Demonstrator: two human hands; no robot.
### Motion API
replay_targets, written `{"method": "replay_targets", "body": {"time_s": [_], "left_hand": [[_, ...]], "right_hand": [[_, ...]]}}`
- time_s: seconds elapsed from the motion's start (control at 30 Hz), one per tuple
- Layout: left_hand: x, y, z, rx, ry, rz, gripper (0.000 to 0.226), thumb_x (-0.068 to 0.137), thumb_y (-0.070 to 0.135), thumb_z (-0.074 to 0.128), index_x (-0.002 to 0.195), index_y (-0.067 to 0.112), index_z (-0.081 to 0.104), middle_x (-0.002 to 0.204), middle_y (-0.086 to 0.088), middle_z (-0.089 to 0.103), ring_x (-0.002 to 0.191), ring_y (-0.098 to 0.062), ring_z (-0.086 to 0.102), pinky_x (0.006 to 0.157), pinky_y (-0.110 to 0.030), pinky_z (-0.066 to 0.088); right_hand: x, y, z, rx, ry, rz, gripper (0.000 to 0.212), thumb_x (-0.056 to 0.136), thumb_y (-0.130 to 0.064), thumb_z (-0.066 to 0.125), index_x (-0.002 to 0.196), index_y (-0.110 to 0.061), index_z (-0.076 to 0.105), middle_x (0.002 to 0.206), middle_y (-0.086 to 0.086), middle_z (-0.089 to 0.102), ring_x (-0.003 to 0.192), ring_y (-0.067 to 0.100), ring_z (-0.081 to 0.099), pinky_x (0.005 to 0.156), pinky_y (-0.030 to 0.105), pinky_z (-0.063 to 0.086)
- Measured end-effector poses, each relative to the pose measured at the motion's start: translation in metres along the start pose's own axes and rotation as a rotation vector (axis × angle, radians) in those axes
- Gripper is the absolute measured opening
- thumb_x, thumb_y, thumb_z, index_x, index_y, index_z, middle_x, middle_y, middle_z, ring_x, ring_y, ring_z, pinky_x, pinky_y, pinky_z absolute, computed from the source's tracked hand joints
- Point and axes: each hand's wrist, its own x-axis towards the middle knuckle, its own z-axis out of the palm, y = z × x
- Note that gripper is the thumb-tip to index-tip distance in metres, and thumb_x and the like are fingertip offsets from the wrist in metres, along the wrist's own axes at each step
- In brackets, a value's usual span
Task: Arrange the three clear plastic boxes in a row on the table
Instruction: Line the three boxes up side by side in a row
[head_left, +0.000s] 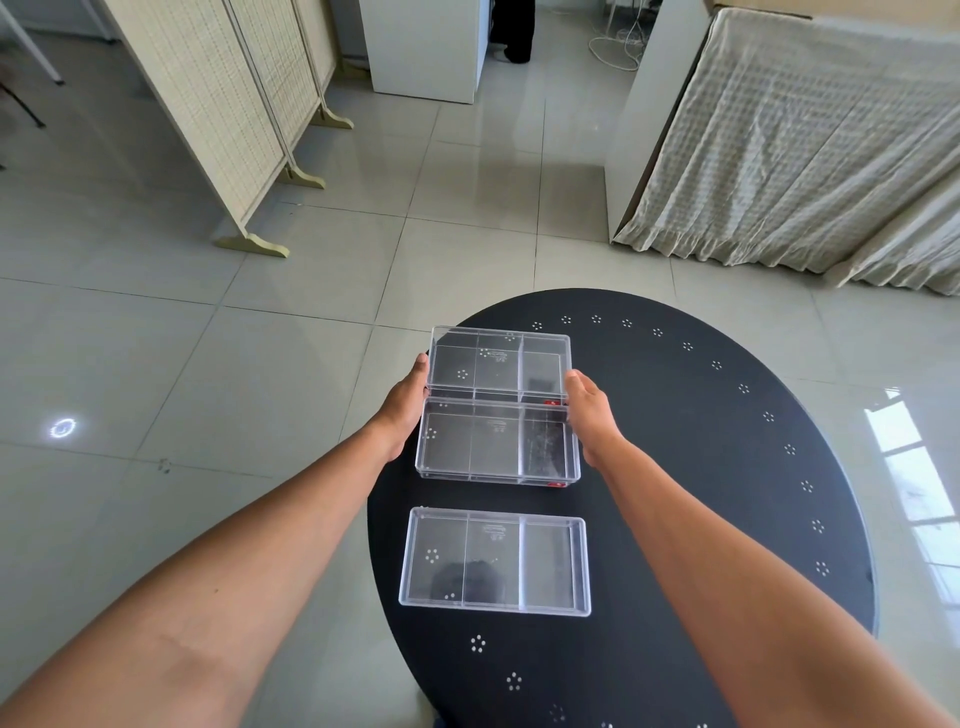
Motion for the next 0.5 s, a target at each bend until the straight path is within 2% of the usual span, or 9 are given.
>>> {"method": "replay_targets", "body": {"time_s": [0.13, 0.23, 0.27, 0.33, 0.4, 0.43, 0.5], "left_hand": [[-0.004, 0.001, 0.002, -0.019, -0.012, 0.017, 0.069, 0.097, 0.062, 0.019, 0.155, 0.024, 0.018, 0.163, -0.003, 0.020, 0.149, -0.020, 0.023, 0.122, -0.045, 0.012], [-0.007, 0.000, 0.002, -0.026, 0.027, 0.034, 0.070, 0.098, 0.061, 0.020, 0.154, 0.020, 0.023, 0.162, -0.004, 0.025, 0.149, -0.023, 0.025, 0.121, -0.044, 0.017], [-0.008, -0.002, 0.001, -0.023, 0.055, 0.035, 0.070, 0.098, 0.060, 0.020, 0.154, 0.018, 0.026, 0.161, -0.005, 0.027, 0.148, -0.024, 0.026, 0.121, -0.043, 0.018], [-0.013, -0.011, -0.002, -0.006, 0.074, 0.027, 0.072, 0.097, 0.061, 0.022, 0.153, 0.017, 0.027, 0.161, -0.004, 0.028, 0.149, -0.024, 0.025, 0.121, -0.044, 0.019], [-0.021, -0.025, -0.006, 0.006, 0.055, 0.025, 0.075, 0.094, 0.066, 0.024, 0.154, 0.020, 0.027, 0.162, -0.001, 0.026, 0.149, -0.021, 0.023, 0.122, -0.045, 0.018], [-0.026, -0.033, -0.007, 0.012, 0.044, 0.022, 0.080, 0.091, 0.071, 0.026, 0.153, 0.021, 0.028, 0.162, 0.000, 0.027, 0.149, -0.020, 0.023, 0.122, -0.045, 0.017], [-0.033, -0.047, -0.008, 0.030, 0.024, 0.013, 0.091, 0.083, 0.080, 0.028, 0.153, 0.022, 0.030, 0.161, 0.001, 0.027, 0.149, -0.019, 0.023, 0.122, -0.045, 0.017]], "right_hand": [[-0.002, -0.002, -0.002, 0.009, -0.013, 0.016, 0.043, 0.102, -0.033, 0.031, 0.126, -0.015, 0.062, 0.124, 0.002, 0.066, 0.102, 0.014, 0.059, 0.091, 0.033, 0.040], [0.000, 0.003, -0.004, 0.022, 0.017, 0.063, 0.053, 0.098, -0.045, 0.033, 0.133, -0.014, 0.058, 0.135, 0.005, 0.062, 0.122, 0.024, 0.057, 0.102, 0.041, 0.044], [-0.002, 0.004, -0.006, 0.044, 0.022, 0.080, 0.049, 0.098, -0.044, 0.033, 0.125, -0.013, 0.061, 0.129, 0.008, 0.066, 0.116, 0.025, 0.061, 0.097, 0.040, 0.047], [-0.010, 0.008, -0.011, 0.082, 0.028, 0.082, 0.038, 0.102, -0.036, 0.033, 0.095, -0.014, 0.063, 0.102, 0.007, 0.072, 0.088, 0.018, 0.063, 0.076, 0.031, 0.048], [-0.019, 0.021, -0.016, 0.094, 0.043, 0.078, 0.036, 0.104, -0.030, 0.034, 0.076, -0.019, 0.053, 0.075, -0.007, 0.063, 0.070, 0.009, 0.051, 0.064, 0.024, 0.040], [-0.026, 0.028, -0.017, 0.088, 0.035, 0.076, 0.036, 0.104, -0.028, 0.035, 0.073, -0.019, 0.051, 0.070, -0.009, 0.058, 0.068, 0.009, 0.047, 0.064, 0.024, 0.038], [-0.035, 0.044, -0.018, 0.086, 0.006, 0.075, 0.030, 0.100, -0.028, 0.037, 0.074, -0.018, 0.049, 0.077, -0.005, 0.058, 0.074, 0.013, 0.047, 0.074, 0.028, 0.040]]}}
